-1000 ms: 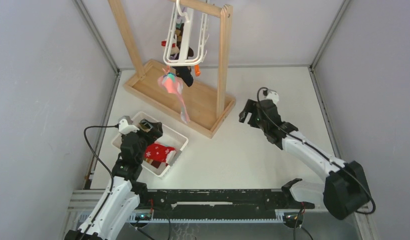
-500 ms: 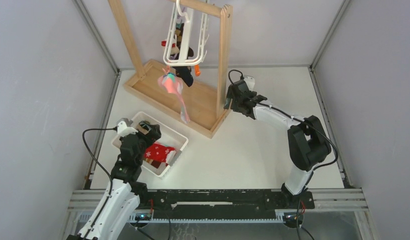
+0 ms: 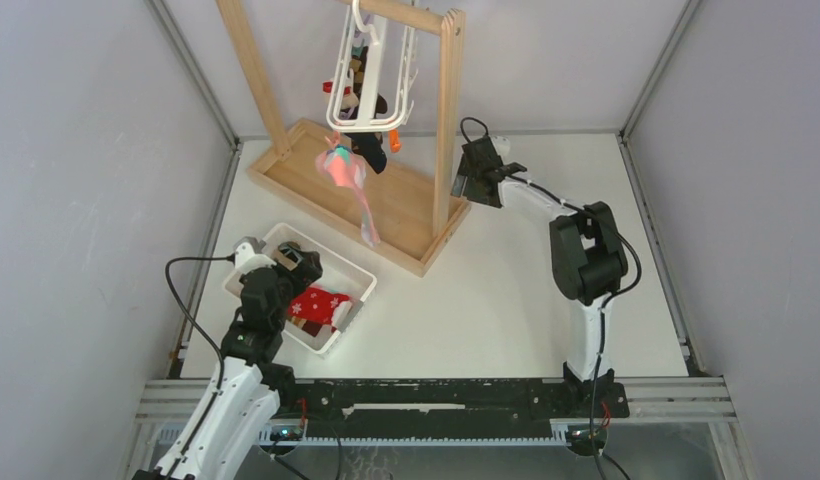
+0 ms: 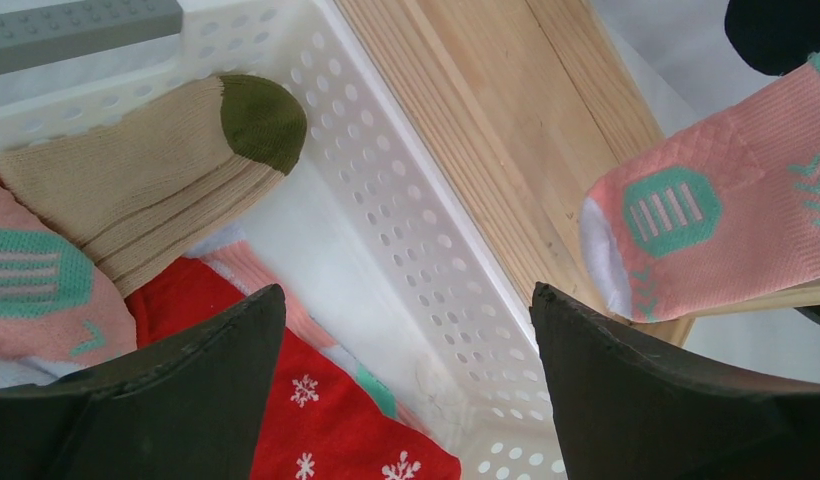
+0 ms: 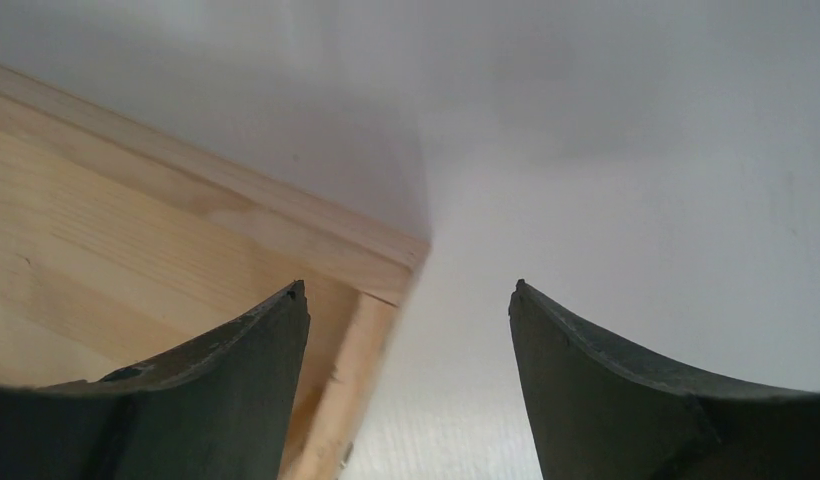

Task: Clip the socks to the hanger
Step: Move the clothesline to the center of the board.

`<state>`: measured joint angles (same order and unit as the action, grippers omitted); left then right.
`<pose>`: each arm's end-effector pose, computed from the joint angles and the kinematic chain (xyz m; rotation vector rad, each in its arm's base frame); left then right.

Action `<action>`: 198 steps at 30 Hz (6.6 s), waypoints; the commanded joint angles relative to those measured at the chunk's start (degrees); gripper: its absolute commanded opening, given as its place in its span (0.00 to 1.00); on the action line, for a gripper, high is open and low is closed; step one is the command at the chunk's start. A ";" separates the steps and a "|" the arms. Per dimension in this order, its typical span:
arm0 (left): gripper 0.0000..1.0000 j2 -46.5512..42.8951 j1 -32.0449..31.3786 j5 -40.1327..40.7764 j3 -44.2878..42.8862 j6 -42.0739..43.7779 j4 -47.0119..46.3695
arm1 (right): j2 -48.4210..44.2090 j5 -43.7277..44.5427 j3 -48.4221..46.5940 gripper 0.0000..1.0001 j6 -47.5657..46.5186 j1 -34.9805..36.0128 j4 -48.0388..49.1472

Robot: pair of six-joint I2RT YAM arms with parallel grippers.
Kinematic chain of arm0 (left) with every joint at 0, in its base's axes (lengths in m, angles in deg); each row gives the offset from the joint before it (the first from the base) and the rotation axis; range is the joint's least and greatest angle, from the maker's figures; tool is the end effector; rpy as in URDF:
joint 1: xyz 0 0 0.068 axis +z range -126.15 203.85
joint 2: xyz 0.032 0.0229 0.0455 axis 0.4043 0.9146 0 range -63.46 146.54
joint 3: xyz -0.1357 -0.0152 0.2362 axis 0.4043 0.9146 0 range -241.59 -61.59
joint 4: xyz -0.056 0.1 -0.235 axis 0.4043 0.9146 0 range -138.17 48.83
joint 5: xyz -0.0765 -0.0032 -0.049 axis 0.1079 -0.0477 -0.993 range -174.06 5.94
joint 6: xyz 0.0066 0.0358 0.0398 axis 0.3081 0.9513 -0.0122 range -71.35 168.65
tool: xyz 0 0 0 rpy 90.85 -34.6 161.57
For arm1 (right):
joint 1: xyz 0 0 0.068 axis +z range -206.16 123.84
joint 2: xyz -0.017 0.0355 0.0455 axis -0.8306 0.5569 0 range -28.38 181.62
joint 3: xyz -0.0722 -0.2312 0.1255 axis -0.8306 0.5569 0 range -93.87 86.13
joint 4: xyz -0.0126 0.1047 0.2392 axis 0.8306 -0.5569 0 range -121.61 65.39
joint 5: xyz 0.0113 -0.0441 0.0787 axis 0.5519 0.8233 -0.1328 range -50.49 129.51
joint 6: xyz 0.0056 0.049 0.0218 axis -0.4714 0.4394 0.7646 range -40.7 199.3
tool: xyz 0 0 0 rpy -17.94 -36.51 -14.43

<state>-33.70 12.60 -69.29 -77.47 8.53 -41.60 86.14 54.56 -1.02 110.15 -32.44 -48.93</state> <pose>0.1436 -0.0192 0.2061 -0.6474 1.8198 -0.3543 0.4083 0.1692 0.2094 0.2626 2.4190 0.1018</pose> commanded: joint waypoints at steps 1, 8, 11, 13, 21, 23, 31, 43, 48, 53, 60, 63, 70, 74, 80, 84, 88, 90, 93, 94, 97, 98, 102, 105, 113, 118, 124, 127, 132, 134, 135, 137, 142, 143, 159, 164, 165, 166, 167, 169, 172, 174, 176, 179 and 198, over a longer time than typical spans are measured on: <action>0.96 0.69 -0.18 -0.29 -5.40 -0.94 0.80 | 5.18 0.64 -7.51 0.80 -2.36 1.44 -4.03; 0.95 1.01 -0.20 -0.16 -5.12 -0.75 0.72 | 8.18 -2.46 -6.94 0.67 -1.50 0.35 -3.73; 0.95 1.87 -0.18 -0.50 -5.13 -0.79 0.36 | 8.31 -3.28 -5.07 0.58 -0.76 -0.68 -3.18; 0.95 2.49 -0.18 -0.77 -5.05 -0.84 -0.02 | 7.62 -3.56 -3.18 0.49 -0.19 -1.44 -2.27; 0.95 3.29 -0.21 -1.36 -4.45 -1.26 -1.16 | 2.99 -4.49 3.75 0.20 0.90 -4.74 0.46; 0.95 3.17 -0.20 -1.47 -4.23 -1.28 -1.30 | 2.15 -4.76 5.29 0.16 0.88 -5.56 1.15; 0.95 3.14 -0.19 -1.79 -3.40 -1.37 -2.14 | -0.46 -4.95 10.39 0.07 1.65 -9.21 2.57; 0.95 4.15 -0.24 -2.47 -2.84 -1.19 -4.10 | -4.49 -3.44 14.45 0.00 3.11 -11.61 3.12; 0.95 4.38 -0.23 -2.82 -2.69 -1.12 -4.36 | -6.57 -6.44 20.17 0.02 5.33 -14.96 7.13; 0.96 4.77 -0.27 -3.62 -3.11 -1.66 -5.89 | -9.73 -9.29 22.17 0.75 3.76 -16.01 9.23; 0.99 9.30 -0.36 -5.09 -10.83 -1.77 -8.90 | -20.25 -5.30 27.18 0.87 4.42 -13.05 8.45; 0.99 14.99 -0.29 -4.47 -19.44 0.89 -5.39 | -26.09 -5.33 31.96 0.88 5.34 -13.00 9.39; 0.99 21.87 -0.43 -5.80 -27.03 0.86 -4.54 | -40.39 -0.17 41.65 0.81 7.14 -8.83 9.19; 0.98 22.67 -0.38 -6.16 -25.73 0.09 -6.10 | -43.36 4.28 42.79 0.79 6.18 -3.25 7.29; 0.98 21.78 -0.43 -7.18 -23.16 -1.14 -6.15 | -41.24 5.57 42.83 0.77 6.66 1.72 8.03; 0.97 20.55 -0.62 -6.09 -20.87 -1.34 -6.30 | -39.47 3.51 42.63 0.75 6.68 2.53 9.91; 0.98 22.36 -0.57 -2.31 -22.19 -0.92 -4.39 | -36.77 6.73 42.68 0.75 8.39 7.56 10.44; 0.97 25.04 -0.53 -0.88 -24.23 -1.18 -2.97 | -34.34 7.35 42.63 0.75 9.29 9.48 11.36; 0.96 30.17 -0.42 -1.08 -28.68 -1.34 -1.12 | -30.99 6.40 41.36 0.74 9.82 9.94 12.09; 0.96 31.62 -0.38 -1.13 -29.62 -1.65 -1.04 | -30.07 6.20 40.95 0.72 9.64 10.02 12.23; 0.96 36.77 -0.37 0.15 -32.72 -1.36 -0.97 | -27.56 4.32 39.98 0.64 10.19 10.26 12.65; 0.95 38.70 -0.26 1.44 -34.28 -0.84 -0.41 | -26.90 3.99 39.96 0.60 10.52 10.52 12.81; 0.93 47.95 1.37 6.74 -43.75 1.26 4.89 | -24.63 4.79 39.99 0.40 11.56 12.75 12.69; 0.93 55.21 3.08 5.75 -50.61 1.87 7.72 | -24.08 6.06 39.96 0.25 11.84 14.01 11.87; 0.87 69.41 6.61 6.87 -62.80 -5.90 14.23 | -24.31 7.39 40.26 0.05 12.07 15.16 10.56; 0.84 73.91 7.51 7.78 -65.21 -14.41 15.50 | -25.56 7.11 40.54 0.00 11.67 16.43 10.53; 0.71 77.87 7.47 10.18 -68.83 -20.86 19.17 | -28.02 6.61 42.02 0.00 11.24 16.97 10.23; 0.50 79.80 7.42 8.18 -70.48 -19.36 19.20 | -29.02 5.65 43.10 0.00 11.16 16.36 10.67; 0.24 79.11 6.41 7.05 -68.22 -16.01 18.38 | -29.15 -1.04 45.51 0.00 12.15 9.93 13.97; 0.18 76.38 5.69 7.30 -64.78 -14.82 16.40 | -28.71 -2.99 45.72 0.00 12.29 6.63 14.72; 0.14 75.00 5.44 7.53 -62.91 -14.35 15.17 | -28.53 -3.81 45.75 0.00 12.24 4.68 15.15; 0.08 72.20 4.93 7.46 -58.49 -13.73 12.55 | -28.55 -5.07 45.63 0.00 12.45 1.60 16.01; 0.08 65.53 2.62 7.81 -49.98 -12.09 9.18 | -27.18 -2.93 41.88 0.00 12.03 -3.15 14.74; 0.09 64.20 1.70 8.55 -48.71 -11.57 8.70 | -26.23 -2.07 40.25 0.00 11.69 -3.74 13.79; 1.00 50.24 -9.37 22.41 -46.92 -2.45 15.06 | -29.90 9.95 26.16 0.73 4.85 2.02 2.29; 1.00 48.20 -9.41 21.92 -46.27 -2.94 16.60 | -33.43 9.32 26.24 0.68 -2.47 7.11 4.17; 1.00 47.79 -9.54 21.70 -44.65 -3.04 15.92 | -33.39 9.41 26.20 0.65 -4.88 8.46 5.63; 1.00 47.40 -9.77 21.56 -43.12 -2.74 14.66 | -32.93 8.79 26.08 0.62 -7.25 10.14 7.14; 1.00 47.30 -10.07 21.77 -41.52 -2.17 13.42 | -32.43 7.53 25.68 0.60 -8.40 10.88 8.07; 1.00 47.67 -10.93 23.44 -39.64 -1.67 12.50 | -31.62 4.27 25.09 0.58 -6.80 11.16 9.19; 1.00 47.96 -15.38 27.78 -37.00 -1.57 11.09 | -29.81 1.32 25.05 0.56 -7.43 11.78 12.96; 1.00 48.08 -19.65 29.87 -34.33 0.77 6.93 | -28.93 2.13 25.10 0.56 -9.30 12.47 14.21; 1.00 48.70 -22.41 29.41 -33.51 2.70 4.28 | -28.49 3.51 25.38 0.57 -9.61 12.99 14.00; 1.00 50.01 -23.22 26.45 -35.05 3.70 4.06 | -27.91 2.13 27.13 0.58 -10.33 12.81 15.65; 1.00 52.82 -23.18 26.75 -36.48 3.16 6.37 | -13.26 8.47 22.01 0.59 -23.21 20.21 14.23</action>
<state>19.39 -10.74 -44.66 -112.01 10.79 -34.30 71.32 60.05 23.31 91.79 -13.84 -36.23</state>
